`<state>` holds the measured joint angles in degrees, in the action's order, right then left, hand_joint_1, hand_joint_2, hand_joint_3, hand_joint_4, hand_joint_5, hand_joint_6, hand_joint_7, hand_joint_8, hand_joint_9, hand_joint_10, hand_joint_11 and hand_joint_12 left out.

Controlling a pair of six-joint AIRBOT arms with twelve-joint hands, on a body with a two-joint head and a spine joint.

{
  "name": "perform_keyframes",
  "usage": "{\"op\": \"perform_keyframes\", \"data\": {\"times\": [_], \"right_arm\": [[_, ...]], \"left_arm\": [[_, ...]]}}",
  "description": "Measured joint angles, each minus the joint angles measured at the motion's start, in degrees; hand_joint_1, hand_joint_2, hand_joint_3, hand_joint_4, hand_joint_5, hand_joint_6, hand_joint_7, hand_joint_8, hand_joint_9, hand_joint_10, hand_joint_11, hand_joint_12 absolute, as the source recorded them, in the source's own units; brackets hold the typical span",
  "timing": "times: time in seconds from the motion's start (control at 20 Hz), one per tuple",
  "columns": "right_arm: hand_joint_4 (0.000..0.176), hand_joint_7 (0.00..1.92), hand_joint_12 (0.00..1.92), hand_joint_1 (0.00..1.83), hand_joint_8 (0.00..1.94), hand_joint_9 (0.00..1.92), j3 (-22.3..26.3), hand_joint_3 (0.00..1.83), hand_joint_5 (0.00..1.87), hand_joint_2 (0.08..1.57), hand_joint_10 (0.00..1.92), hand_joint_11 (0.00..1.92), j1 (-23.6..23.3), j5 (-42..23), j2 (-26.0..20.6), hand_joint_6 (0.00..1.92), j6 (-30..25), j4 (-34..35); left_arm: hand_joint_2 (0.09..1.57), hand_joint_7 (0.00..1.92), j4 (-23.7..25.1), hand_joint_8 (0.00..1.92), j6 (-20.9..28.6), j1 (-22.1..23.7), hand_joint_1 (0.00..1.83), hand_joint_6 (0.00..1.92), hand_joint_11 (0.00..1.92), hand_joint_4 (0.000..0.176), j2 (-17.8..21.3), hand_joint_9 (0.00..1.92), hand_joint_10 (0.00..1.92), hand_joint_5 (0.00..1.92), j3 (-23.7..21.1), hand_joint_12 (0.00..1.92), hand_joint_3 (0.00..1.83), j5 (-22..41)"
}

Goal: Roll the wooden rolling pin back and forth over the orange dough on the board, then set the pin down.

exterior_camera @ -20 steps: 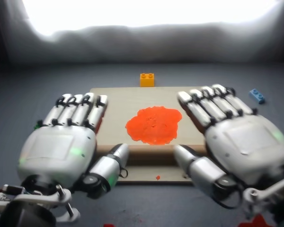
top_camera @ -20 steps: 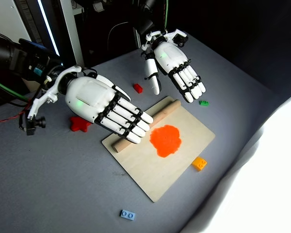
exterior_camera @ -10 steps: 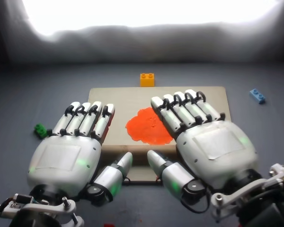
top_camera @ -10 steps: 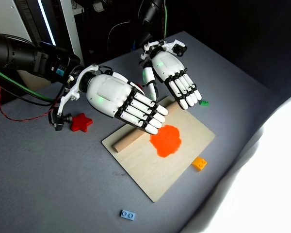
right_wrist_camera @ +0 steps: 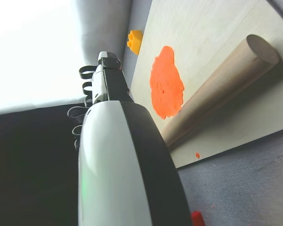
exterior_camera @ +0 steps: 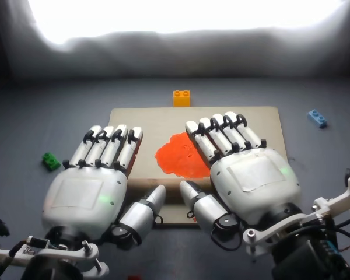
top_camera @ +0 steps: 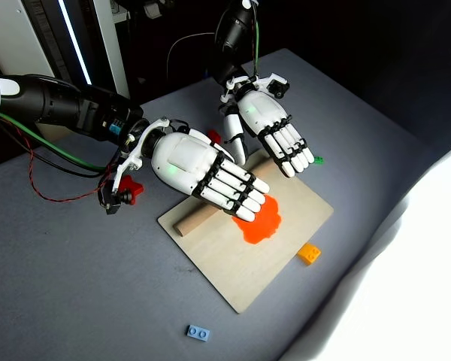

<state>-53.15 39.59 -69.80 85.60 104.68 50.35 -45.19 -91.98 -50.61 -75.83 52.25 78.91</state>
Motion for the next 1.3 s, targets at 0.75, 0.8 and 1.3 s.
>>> {"op": "perform_keyframes", "data": {"times": [0.75,0.8,1.3], "right_arm": [[0.000,0.02,0.00,0.00,0.01,0.00,-3.37,0.01,0.02,1.50,0.00,0.00,1.46,2.69,2.54,0.01,1.03,0.55],[0.000,0.02,0.00,0.00,0.01,0.00,-3.45,0.01,0.02,1.49,0.00,0.00,1.46,2.69,2.54,0.01,1.03,0.46],[0.000,0.06,0.00,0.00,0.01,0.00,-4.15,0.01,0.05,1.50,0.00,0.00,1.46,4.02,2.54,0.02,1.01,0.37]], "left_arm": [[1.43,0.00,3.08,0.00,4.68,-1.18,0.00,0.00,0.00,0.000,-4.44,0.00,0.00,0.00,5.79,0.00,0.03,-2.71],[1.43,0.00,2.97,0.00,4.83,-1.16,0.00,0.00,0.00,0.000,-4.63,0.00,0.00,0.00,6.05,0.00,0.02,-2.69],[1.43,0.00,3.19,0.00,5.97,-0.98,0.00,0.00,0.00,0.000,-6.71,0.00,0.00,0.00,8.04,0.00,0.02,-3.45]]}}
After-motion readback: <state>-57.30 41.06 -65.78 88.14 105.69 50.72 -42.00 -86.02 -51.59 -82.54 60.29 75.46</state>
